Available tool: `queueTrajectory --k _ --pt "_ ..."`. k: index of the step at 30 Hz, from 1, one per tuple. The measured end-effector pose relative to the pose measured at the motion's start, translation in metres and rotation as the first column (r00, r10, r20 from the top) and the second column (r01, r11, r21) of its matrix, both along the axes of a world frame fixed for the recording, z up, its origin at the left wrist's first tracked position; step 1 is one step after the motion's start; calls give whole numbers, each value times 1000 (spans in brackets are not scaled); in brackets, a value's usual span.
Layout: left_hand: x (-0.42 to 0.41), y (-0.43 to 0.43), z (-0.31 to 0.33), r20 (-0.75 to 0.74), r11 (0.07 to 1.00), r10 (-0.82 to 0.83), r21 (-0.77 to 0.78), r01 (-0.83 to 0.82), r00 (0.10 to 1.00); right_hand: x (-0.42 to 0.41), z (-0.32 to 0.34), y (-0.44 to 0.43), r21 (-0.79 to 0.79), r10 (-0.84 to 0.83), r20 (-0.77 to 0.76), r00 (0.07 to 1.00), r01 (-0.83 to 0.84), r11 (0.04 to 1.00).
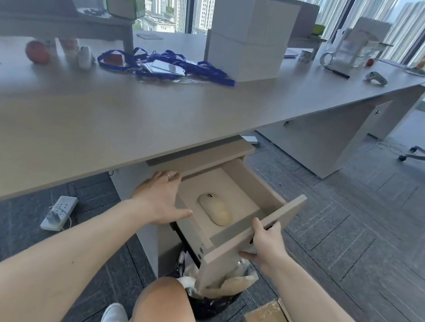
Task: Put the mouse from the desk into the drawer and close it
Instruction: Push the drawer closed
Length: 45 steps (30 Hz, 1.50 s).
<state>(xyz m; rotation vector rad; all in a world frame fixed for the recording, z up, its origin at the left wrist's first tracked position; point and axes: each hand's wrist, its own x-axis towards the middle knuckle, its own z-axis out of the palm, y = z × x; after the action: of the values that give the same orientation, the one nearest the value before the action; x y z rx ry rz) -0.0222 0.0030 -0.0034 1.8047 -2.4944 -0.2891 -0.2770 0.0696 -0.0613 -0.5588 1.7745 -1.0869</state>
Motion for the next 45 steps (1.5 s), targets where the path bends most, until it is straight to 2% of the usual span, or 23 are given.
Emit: queueTrajectory --k 5,10,18,26,34,45 --pt "-1 -6 5 -11 1000 14 -5 -14 1000 4 0 -9 2 -6 101 995 6 1000" --pt "1 -4 0 -3 997 2 -79 -2 1000 15 -1 -25 13 15 127 992 -17 1000" --pt "0 -6 -8 -72 982 6 -190 -20 997 39 -2 -65 -19 23 204 979 -20 1000" --pt "20 -19 -26 -166 954 -87 -297 35 982 71 -9 -117 -31 14 182 983 -8 999" --pt "26 -26 -35 -157 929 -123 -365 59 980 93 -12 -152 -40 20 206 978 -12 999" --pt "30 -38 -43 -179 883 -189 -462 87 966 105 -7 -168 -61 13 314 949 7 998"
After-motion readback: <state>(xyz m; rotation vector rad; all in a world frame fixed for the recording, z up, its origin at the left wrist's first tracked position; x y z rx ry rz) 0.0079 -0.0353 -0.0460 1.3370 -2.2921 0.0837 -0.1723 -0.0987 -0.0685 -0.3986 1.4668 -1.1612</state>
